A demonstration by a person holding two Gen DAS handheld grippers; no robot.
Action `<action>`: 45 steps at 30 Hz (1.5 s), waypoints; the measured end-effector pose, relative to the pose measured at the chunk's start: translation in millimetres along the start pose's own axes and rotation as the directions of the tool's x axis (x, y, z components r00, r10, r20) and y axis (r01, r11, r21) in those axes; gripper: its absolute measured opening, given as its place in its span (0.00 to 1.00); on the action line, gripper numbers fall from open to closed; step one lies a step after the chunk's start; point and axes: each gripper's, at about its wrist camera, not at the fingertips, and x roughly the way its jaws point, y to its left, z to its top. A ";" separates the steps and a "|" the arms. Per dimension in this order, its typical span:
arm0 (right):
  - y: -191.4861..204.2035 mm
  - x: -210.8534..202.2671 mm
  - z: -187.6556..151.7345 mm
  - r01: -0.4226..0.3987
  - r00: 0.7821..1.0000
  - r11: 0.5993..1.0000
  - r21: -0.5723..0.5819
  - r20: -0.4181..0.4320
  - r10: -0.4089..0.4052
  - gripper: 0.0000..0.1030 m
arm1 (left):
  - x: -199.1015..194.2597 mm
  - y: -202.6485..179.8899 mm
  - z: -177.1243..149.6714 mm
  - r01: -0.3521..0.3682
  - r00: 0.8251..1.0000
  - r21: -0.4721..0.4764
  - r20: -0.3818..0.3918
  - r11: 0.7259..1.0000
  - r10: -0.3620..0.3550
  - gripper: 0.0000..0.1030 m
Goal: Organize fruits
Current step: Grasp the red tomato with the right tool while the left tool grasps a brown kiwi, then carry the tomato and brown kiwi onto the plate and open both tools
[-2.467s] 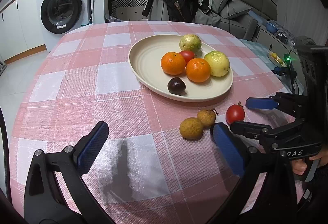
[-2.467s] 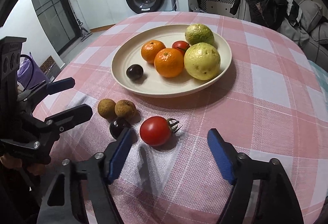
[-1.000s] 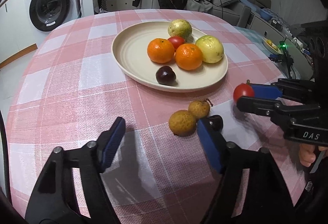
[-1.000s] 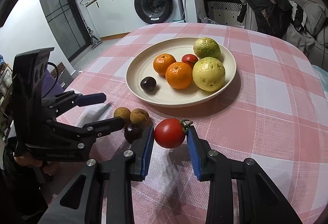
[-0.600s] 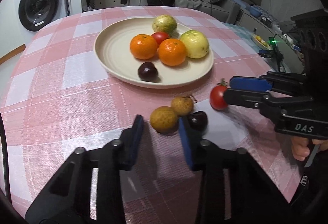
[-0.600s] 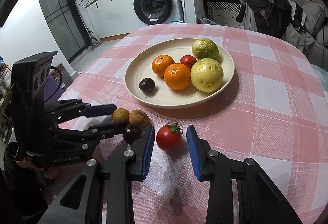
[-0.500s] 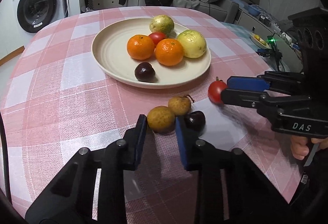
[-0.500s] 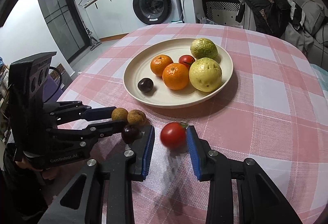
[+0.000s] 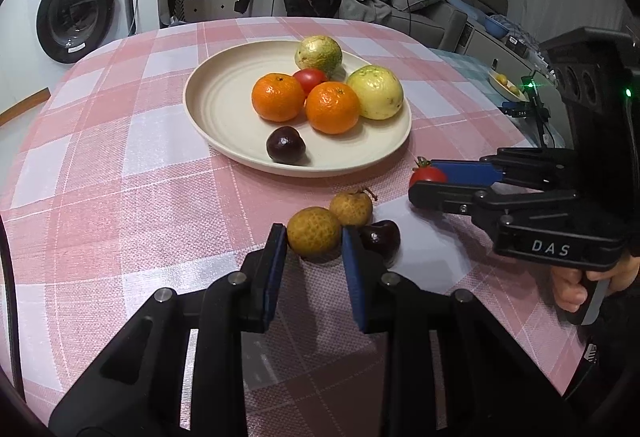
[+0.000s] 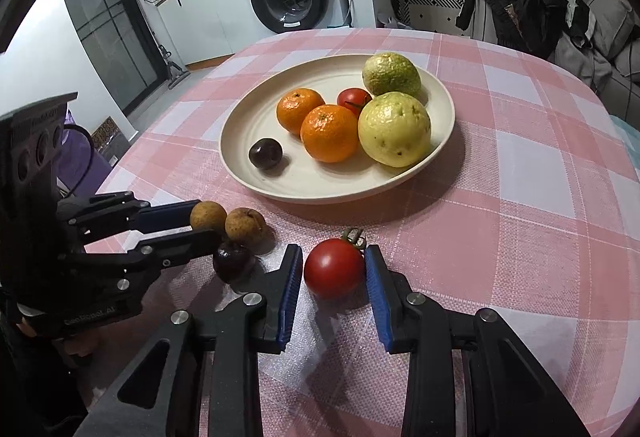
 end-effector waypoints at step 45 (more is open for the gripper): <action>5.1 -47.2 34.9 0.004 0.973 0.999 0.044 0.231 -0.014 0.30 | -30.6 27.1 48.3 -0.049 0.983 -0.060 0.172 0.997 0.058 0.25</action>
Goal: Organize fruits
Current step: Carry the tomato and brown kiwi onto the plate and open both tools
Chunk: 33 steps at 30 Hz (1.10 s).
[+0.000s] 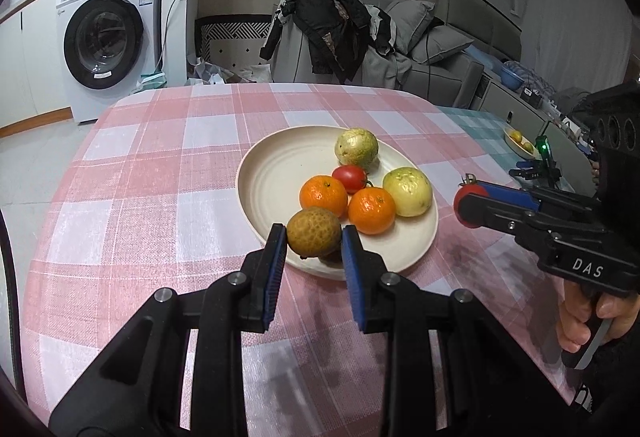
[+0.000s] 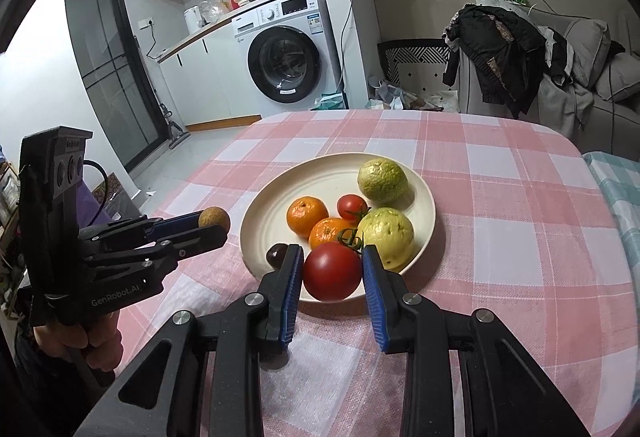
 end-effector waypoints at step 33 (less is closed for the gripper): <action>-9.0 36.6 -3.7 0.014 0.998 0.998 0.054 -0.069 -0.010 0.30 | 49.3 14.6 8.0 0.002 0.999 -0.026 -0.044 1.000 -0.003 0.25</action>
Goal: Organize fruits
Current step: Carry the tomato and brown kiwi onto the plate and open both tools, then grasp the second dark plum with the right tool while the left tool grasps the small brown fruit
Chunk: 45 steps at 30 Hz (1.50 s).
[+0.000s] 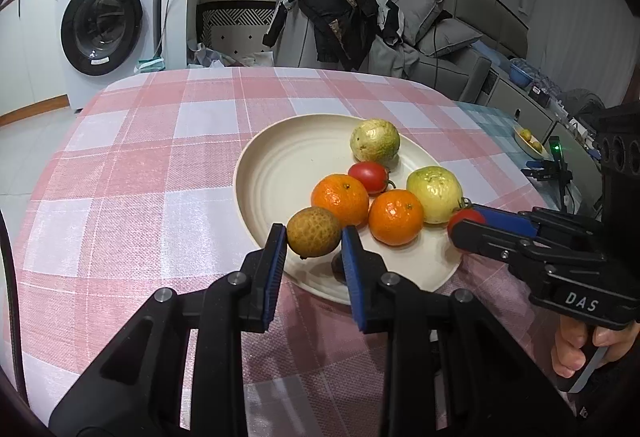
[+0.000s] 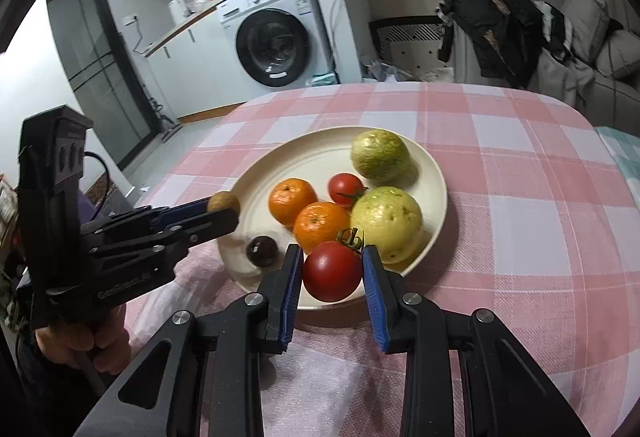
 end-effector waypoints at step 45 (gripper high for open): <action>26.9 -11.9 -41.7 -0.005 0.994 0.998 -0.069 -0.113 -0.003 0.99 | -92.4 0.6 -53.5 -0.090 0.991 -0.033 0.096 0.995 0.093 0.99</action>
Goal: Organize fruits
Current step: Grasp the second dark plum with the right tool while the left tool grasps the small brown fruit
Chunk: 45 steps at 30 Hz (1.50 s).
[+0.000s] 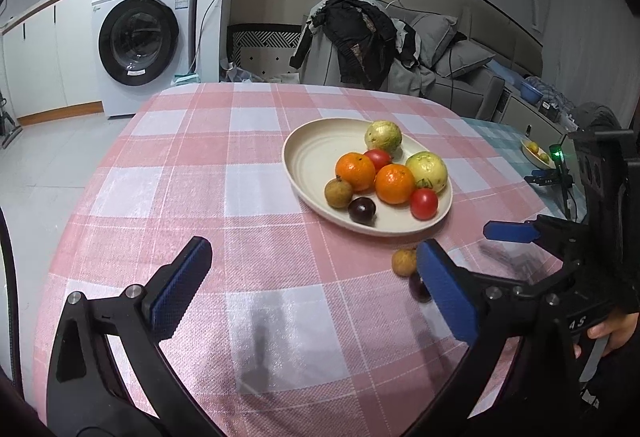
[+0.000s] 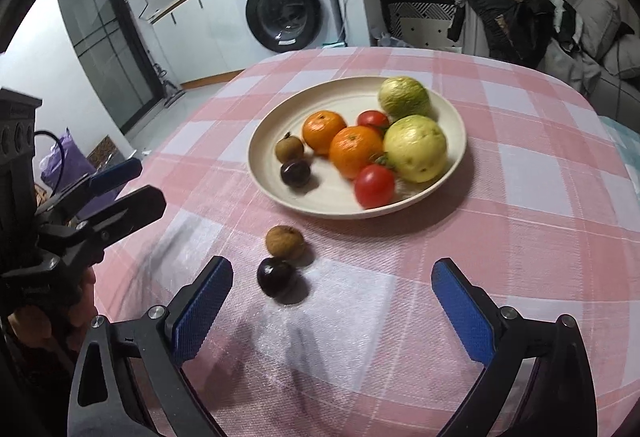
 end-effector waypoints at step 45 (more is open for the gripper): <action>30.0 16.9 -10.2 -0.108 0.993 0.990 -0.092 -0.049 0.104 0.26 | 13.0 3.6 -6.9 0.025 0.999 -0.031 -0.034 0.999 -0.026 0.99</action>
